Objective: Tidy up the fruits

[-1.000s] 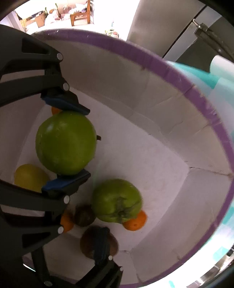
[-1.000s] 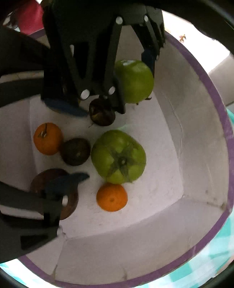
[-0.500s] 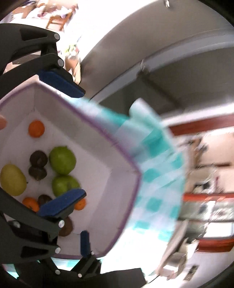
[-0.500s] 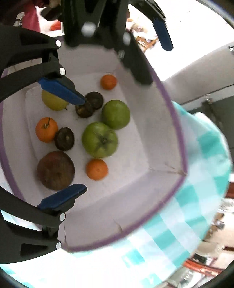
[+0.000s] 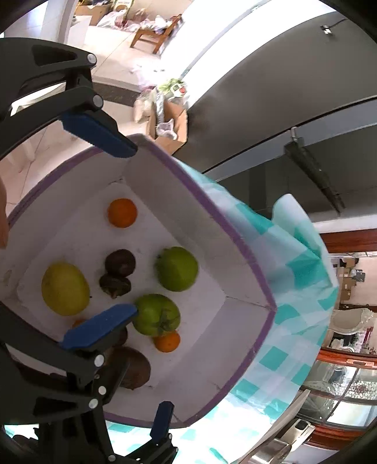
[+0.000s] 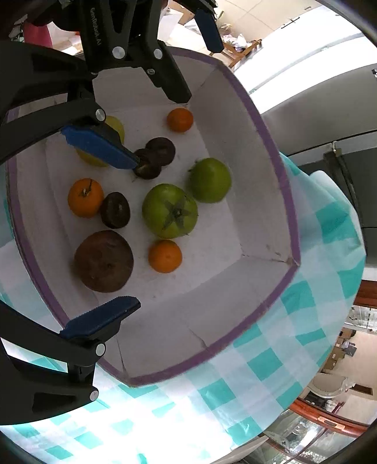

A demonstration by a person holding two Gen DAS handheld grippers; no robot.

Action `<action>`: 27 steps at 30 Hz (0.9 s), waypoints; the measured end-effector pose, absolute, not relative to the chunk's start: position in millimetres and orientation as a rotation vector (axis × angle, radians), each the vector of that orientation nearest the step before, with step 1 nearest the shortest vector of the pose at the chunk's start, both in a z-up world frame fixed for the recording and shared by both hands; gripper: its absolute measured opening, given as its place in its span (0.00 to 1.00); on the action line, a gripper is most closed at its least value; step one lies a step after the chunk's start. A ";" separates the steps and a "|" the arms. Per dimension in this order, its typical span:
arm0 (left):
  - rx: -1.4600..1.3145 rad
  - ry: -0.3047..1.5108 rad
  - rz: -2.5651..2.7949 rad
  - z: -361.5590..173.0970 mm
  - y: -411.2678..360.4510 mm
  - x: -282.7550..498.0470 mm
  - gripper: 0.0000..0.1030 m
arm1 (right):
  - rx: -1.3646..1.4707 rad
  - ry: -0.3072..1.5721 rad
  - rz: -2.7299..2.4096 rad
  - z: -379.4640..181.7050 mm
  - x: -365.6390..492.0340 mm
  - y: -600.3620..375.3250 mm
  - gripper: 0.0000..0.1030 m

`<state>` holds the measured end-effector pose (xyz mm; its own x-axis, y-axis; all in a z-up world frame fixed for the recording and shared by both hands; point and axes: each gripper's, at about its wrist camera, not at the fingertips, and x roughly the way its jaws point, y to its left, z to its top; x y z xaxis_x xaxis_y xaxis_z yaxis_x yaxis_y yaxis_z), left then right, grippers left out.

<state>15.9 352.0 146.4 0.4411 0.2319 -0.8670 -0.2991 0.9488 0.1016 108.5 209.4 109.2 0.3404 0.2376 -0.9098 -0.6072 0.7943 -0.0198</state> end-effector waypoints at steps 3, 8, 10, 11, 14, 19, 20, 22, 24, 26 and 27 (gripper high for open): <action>-0.091 1.077 0.346 143.2 358.0 7.9 0.98 | -0.391 1.121 0.555 99.3 110.0 212.3 0.84; -0.129 1.087 0.371 137.9 371.7 6.2 0.98 | -0.368 1.137 0.527 93.9 116.2 208.8 0.84; -0.129 1.091 0.367 136.4 372.6 6.4 0.98 | -0.350 1.130 0.515 96.4 118.9 206.4 0.84; -0.127 1.094 0.363 135.6 372.4 7.2 0.98 | -0.336 1.126 0.508 97.9 120.7 204.8 0.84; -0.122 1.098 0.353 134.5 371.4 9.9 0.98 | -0.315 1.131 0.494 98.6 124.5 201.0 0.84; -0.116 1.104 0.342 131.9 370.8 13.5 0.98 | -0.304 1.141 0.488 96.6 126.1 200.9 0.84; -0.114 1.108 0.339 130.9 370.8 14.2 0.98 | -0.302 1.142 0.486 96.2 126.7 201.2 0.84; -0.112 1.114 0.335 129.2 371.2 15.1 0.98 | -0.298 1.144 0.484 95.4 127.3 201.5 0.84; -0.111 1.118 0.334 127.8 371.7 15.3 0.98 | -0.293 1.148 0.482 93.7 127.7 201.7 0.84; -0.112 1.121 0.333 126.9 373.3 15.7 0.98 | -0.289 1.151 0.480 92.3 128.1 202.5 0.84; -0.111 1.122 0.333 126.6 373.8 15.8 0.98 | -0.287 1.152 0.479 91.9 128.3 203.0 0.84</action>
